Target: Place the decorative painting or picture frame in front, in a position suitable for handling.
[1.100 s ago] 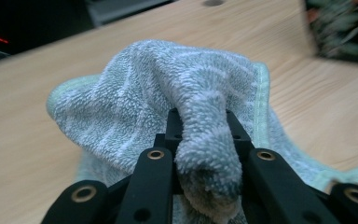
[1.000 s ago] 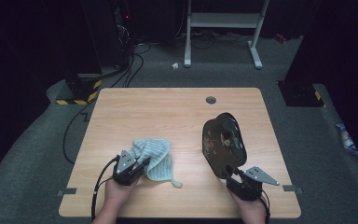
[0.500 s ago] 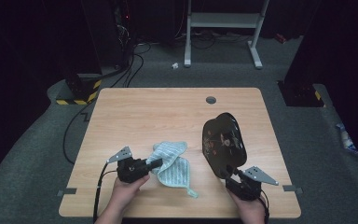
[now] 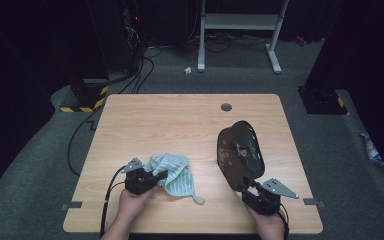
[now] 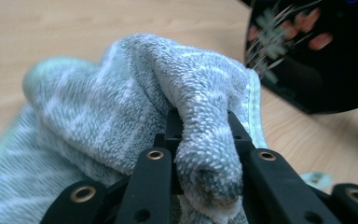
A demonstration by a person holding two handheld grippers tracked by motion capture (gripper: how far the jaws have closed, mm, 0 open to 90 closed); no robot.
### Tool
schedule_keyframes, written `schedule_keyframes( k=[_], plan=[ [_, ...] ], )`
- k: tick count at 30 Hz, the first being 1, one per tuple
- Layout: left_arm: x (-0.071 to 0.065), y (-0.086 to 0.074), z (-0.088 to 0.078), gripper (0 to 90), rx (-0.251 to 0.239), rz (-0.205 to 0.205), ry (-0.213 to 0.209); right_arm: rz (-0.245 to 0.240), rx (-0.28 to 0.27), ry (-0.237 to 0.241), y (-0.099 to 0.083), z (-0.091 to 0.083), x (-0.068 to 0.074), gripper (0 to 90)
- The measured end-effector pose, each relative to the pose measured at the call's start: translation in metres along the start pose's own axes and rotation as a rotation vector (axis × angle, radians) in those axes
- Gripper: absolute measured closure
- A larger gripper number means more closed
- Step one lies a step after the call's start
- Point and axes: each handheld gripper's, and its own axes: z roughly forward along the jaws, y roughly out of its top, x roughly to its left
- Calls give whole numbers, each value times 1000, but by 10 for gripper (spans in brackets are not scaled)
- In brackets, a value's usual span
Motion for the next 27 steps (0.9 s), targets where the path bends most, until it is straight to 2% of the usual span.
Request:
schedule_keyframes(
  k=[4, 5, 9, 12, 21, 23, 27],
  plan=[
    [-13, 16, -6, 780, -57, 58, -6, 0, -6, -1, 1, -1, 0, 564],
    [-17, 22, -8, 780, -85, 68, -7, -2, -9, -1, 1, -1, 0, 573],
    [-33, 41, -10, 781, -167, 107, -10, -14, -24, -4, 1, -2, 0, 684],
    [-44, 53, -7, 781, -204, 134, -10, -14, -33, 6, 2, -2, -1, 771],
    [-73, 82, 3, 781, -282, 201, -21, -31, -39, 22, 2, -1, -2, 780],
    [-78, 90, 4, 781, -308, 210, -14, -36, -39, 33, 2, -1, -1, 780],
    [-88, 106, 0, 782, -369, 249, 35, -50, -37, 59, 1, 1, 4, 780]
  ],
)
